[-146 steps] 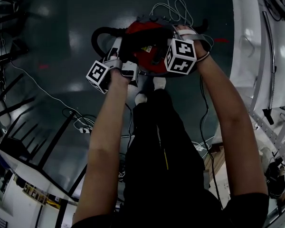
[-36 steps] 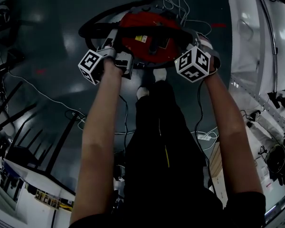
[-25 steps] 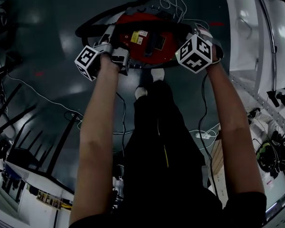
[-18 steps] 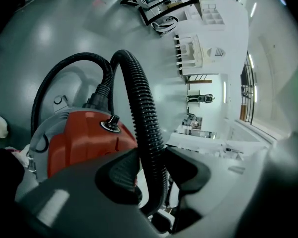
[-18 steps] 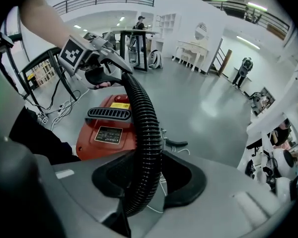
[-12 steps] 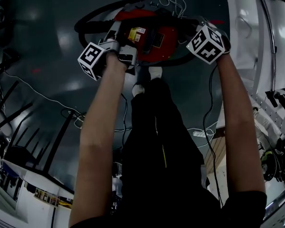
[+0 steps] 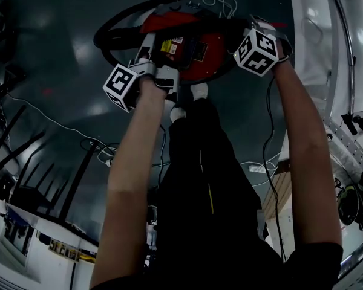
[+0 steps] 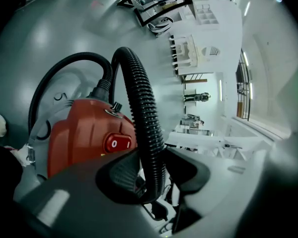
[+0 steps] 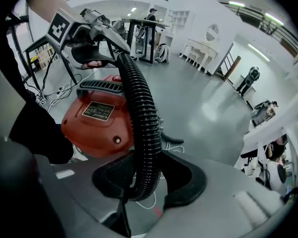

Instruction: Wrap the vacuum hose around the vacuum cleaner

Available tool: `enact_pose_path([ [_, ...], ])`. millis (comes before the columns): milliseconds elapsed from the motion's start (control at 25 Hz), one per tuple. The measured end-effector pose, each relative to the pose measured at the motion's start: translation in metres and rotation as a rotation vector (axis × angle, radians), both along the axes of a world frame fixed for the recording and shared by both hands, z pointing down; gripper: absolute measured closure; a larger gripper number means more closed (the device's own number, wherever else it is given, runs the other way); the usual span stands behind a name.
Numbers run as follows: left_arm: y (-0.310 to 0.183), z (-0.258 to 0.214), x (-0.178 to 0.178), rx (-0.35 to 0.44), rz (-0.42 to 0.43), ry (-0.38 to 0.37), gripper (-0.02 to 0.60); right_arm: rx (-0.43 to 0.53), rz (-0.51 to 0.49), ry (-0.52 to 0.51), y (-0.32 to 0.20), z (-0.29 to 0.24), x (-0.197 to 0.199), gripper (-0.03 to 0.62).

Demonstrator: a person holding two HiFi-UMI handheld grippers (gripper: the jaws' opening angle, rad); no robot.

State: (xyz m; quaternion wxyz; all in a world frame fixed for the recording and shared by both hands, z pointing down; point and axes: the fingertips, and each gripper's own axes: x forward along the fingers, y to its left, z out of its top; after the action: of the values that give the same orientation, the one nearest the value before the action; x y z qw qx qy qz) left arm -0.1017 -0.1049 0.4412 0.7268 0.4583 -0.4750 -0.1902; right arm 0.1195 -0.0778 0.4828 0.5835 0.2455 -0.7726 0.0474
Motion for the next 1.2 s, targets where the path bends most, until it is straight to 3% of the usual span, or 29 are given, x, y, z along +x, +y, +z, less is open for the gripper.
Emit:
enact_pose_path([
  [400, 0.005, 0.003, -0.048, 0.033, -0.168, 0.003, 0.419, 0.000, -0.080, 0.010, -0.032, 0.006, -0.043, 0.423],
  [520, 0.008, 0.006, -0.061, 0.028, -0.204, 0.031, 0.420, -0.014, -0.120, -0.009, -0.039, 0.002, -0.054, 0.384],
  [640, 0.012, 0.009, -0.069, 0.026, -0.208, 0.053, 0.419, -0.033, -0.152, -0.029, -0.042, -0.005, -0.058, 0.301],
  [760, 0.015, 0.010, -0.075, 0.019, -0.233, 0.065, 0.420, -0.034, -0.164, -0.049, -0.041, -0.013, -0.051, 0.306],
  [880, 0.017, 0.012, -0.088, 0.026, -0.278, 0.048, 0.420, -0.009, -0.111, -0.095, -0.043, -0.024, -0.039, 0.335],
  [1000, 0.020, 0.018, -0.108, 0.020, -0.338, 0.022, 0.420, 0.049, -0.002, -0.180, -0.052, -0.039, -0.034, 0.417],
  [1120, 0.030, 0.035, -0.133, -0.025, -0.408, -0.008, 0.420, 0.078, 0.093, -0.302, -0.057, -0.057, -0.048, 0.442],
  [1200, 0.040, 0.051, -0.145, -0.061, -0.411, -0.040, 0.422, 0.090, 0.106, -0.353, -0.058, -0.063, -0.065, 0.453],
])
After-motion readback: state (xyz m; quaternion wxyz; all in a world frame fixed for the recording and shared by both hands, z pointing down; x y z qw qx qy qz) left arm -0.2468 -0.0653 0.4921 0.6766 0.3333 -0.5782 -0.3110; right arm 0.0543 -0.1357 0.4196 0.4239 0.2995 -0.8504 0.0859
